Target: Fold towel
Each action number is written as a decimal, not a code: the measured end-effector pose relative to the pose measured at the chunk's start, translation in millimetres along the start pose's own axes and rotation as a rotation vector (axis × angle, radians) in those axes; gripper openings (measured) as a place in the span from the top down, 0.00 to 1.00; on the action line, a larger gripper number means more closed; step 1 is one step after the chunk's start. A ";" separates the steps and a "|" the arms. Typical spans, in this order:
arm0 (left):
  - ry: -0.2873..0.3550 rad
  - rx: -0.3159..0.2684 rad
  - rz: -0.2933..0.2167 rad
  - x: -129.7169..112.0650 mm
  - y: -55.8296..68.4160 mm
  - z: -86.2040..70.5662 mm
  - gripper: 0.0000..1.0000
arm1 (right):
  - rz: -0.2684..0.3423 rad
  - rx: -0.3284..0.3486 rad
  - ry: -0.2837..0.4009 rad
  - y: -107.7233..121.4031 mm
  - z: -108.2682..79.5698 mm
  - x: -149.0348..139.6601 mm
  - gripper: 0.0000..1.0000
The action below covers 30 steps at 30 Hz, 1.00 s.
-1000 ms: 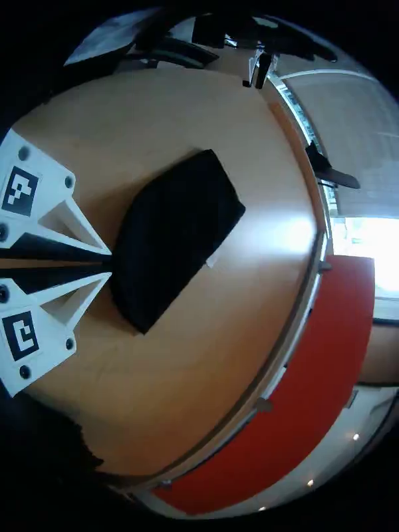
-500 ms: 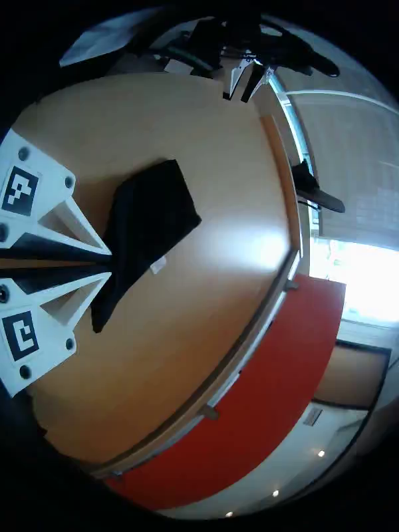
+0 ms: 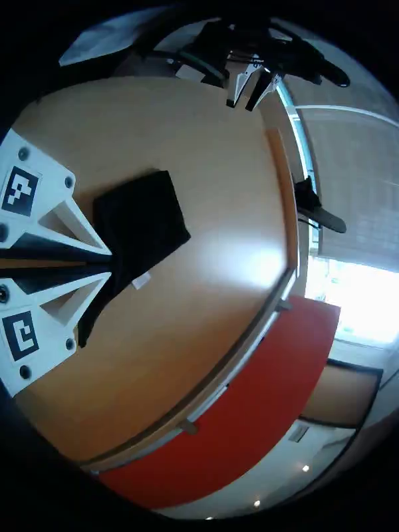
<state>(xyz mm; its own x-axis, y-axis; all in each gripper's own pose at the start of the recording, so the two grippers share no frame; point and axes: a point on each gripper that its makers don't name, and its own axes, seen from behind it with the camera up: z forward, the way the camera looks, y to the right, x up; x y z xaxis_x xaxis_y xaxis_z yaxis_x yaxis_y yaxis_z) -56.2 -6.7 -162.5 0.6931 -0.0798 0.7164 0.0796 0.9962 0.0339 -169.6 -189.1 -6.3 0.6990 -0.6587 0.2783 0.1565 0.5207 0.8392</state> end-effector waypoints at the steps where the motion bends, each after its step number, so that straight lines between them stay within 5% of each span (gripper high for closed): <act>1: 0.002 0.001 -0.002 0.4 -1.1 -0.9 0.01 | -0.006 0.005 0.001 -2.0 2.3 2.7 0.93; 13: 0.026 0.026 -0.057 1.4 -17.2 -16.9 0.01 | -0.079 0.090 -0.003 -34.8 35.8 30.0 0.93; 30: 0.032 0.109 -0.147 -21.4 -60.8 -50.0 0.01 | -0.179 0.254 -0.068 -98.5 98.9 35.7 0.94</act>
<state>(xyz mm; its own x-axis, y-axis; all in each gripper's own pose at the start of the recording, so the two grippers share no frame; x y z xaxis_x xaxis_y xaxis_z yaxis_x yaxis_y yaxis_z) -40.1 -67.3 -214.7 0.7022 -0.2237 0.6759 0.1045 0.9714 0.2130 -229.0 -317.7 -32.8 0.6268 -0.7667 0.1387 0.0876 0.2463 0.9652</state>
